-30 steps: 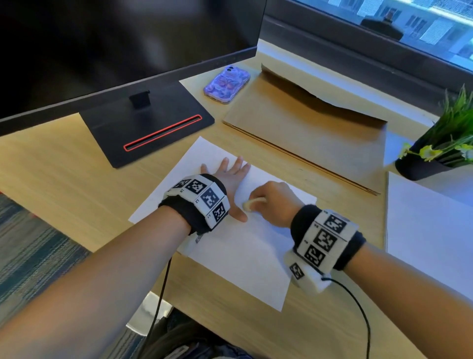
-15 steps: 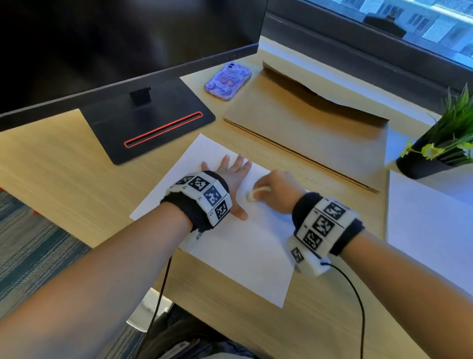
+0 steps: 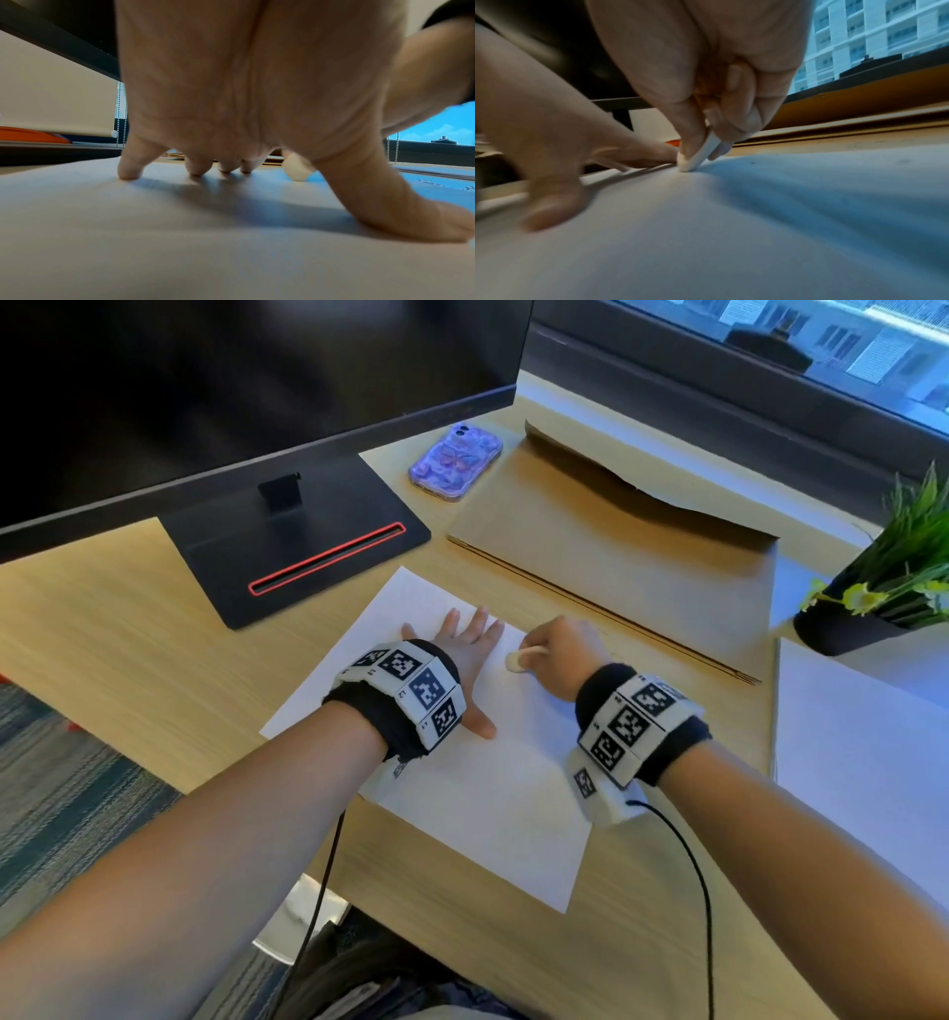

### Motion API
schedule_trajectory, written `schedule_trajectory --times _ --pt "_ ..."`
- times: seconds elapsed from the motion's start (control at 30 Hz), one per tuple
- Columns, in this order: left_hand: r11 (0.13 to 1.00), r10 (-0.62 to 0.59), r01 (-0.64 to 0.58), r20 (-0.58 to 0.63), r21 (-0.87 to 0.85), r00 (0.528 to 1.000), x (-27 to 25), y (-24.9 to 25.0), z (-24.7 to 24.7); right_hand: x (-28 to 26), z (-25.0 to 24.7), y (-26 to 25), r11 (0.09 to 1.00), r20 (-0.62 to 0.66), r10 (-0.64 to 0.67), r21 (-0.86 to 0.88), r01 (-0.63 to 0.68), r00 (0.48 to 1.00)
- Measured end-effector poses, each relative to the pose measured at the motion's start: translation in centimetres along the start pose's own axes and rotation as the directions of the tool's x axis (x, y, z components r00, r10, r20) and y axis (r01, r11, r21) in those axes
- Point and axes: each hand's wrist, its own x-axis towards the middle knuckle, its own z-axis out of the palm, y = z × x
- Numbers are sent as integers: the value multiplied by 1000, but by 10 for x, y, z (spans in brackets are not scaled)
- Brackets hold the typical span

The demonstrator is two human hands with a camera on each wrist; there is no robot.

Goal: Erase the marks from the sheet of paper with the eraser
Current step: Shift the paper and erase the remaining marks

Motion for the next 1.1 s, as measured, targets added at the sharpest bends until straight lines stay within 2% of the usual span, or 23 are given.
schedule_trajectory --times 0.07,0.17,0.23,0.3,0.4,0.47,0.57,0.63,0.7,0.77,0.83,0.9,1.1 --pt "1000 -1 1 -1 2 1000 1 0 0 -11 2 2 999 21 -36 22 35 999" --pt "1000 -8 9 -14 8 1000 2 1 2 -42 9 10 986 166 -161 -25 167 973" --pt "1000 -12 12 -19 14 1000 2 0 3 -43 10 14 975 204 -201 -56 216 958" --pt "1000 -4 5 -18 19 1000 2 1 2 -28 5 13 986 140 -149 -50 157 979" --pt "1000 -10 10 -13 18 1000 0 0 1 -5 -2 6 1000 -8 7 28 -7 1000" --pt "1000 -13 14 -13 22 1000 0 1 1 -7 4 6 999 -47 21 40 -19 999" --pt "1000 -12 12 -12 21 1000 -1 3 -1 -36 14 12 995 37 -80 64 77 996" --pt "1000 -15 16 -5 18 1000 -2 3 -2 -52 14 16 985 153 -173 23 171 973" --pt "1000 -14 14 -3 11 1000 -3 3 -2 -54 9 19 979 224 -200 16 202 954" --pt "1000 -12 11 -36 -22 999 -3 4 -1 -49 5 21 986 210 -157 81 143 965" --pt "997 -33 27 -84 -77 996 -4 6 -1 -40 3 23 975 149 -63 221 29 987" --pt "996 -44 37 -98 -77 994 -5 7 -1 -30 0 21 959 96 9 283 -36 995" --pt "999 -32 29 -70 -39 997 -5 7 -3 14 -9 8 983 -34 90 166 -83 995"
